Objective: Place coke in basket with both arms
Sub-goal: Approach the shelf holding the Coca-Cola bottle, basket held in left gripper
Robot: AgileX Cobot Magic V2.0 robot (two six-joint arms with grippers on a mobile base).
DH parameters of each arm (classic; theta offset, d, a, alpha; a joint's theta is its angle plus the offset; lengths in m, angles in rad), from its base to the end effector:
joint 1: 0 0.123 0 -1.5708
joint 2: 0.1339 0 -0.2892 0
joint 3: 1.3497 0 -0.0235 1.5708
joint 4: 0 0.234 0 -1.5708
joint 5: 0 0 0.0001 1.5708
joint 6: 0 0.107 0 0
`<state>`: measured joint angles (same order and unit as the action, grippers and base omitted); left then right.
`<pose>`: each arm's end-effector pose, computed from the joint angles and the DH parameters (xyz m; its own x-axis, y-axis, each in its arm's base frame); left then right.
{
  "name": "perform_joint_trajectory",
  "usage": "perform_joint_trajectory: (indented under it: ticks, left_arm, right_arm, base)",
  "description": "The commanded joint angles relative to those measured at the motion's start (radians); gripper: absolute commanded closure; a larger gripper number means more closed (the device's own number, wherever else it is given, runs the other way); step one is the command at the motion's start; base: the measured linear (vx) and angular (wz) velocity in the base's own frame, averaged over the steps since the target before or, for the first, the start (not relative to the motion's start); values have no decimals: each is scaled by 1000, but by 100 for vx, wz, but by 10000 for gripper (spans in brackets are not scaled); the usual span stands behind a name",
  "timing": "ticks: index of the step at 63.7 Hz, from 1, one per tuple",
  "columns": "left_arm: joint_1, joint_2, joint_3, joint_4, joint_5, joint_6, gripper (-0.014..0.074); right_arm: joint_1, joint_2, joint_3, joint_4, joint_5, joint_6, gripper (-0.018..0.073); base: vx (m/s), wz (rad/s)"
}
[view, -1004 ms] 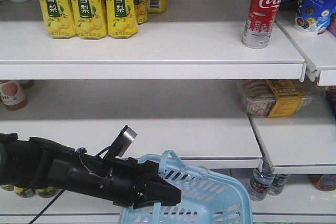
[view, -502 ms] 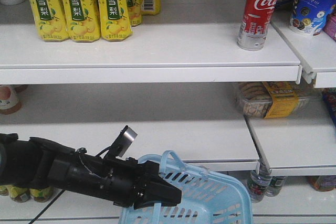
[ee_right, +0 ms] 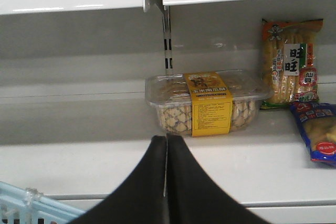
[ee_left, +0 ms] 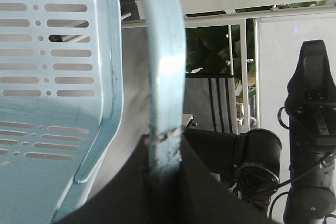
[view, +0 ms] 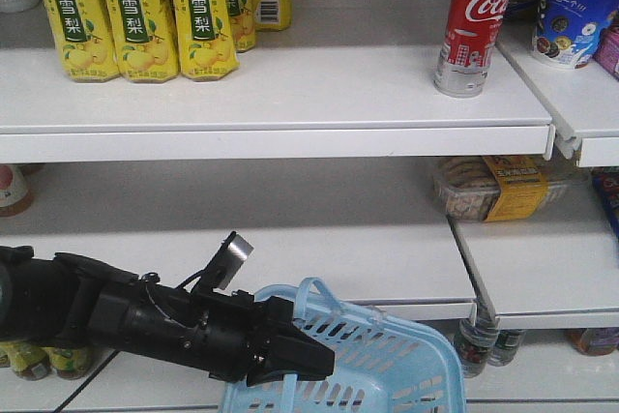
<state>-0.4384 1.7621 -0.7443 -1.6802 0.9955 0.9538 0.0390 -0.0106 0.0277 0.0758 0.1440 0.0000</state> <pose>0.2279 -0.2055 0.1827 -0.9970 0.0234 -0.0744 0.0777 0.3810 -0.9213 0.0514 0.0032 0.1904 -0.0769 0.0720 -0.9944 -0.0442 0.9962 0.0755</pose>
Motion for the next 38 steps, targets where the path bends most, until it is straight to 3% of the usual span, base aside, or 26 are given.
perform_joint_trajectory:
  ticks: [1, 38]
  left_arm:
    - [-2, -46, -21, -99, 84, 4, 603]
    - [-2, -46, -21, -99, 84, 4, 603]
  right_arm:
    - [-7, -18, 11, -8, -78, -13, 568]
    - [-7, -18, 11, -8, -78, -13, 568]
  base:
    - [3, 0]
    - [3, 0]
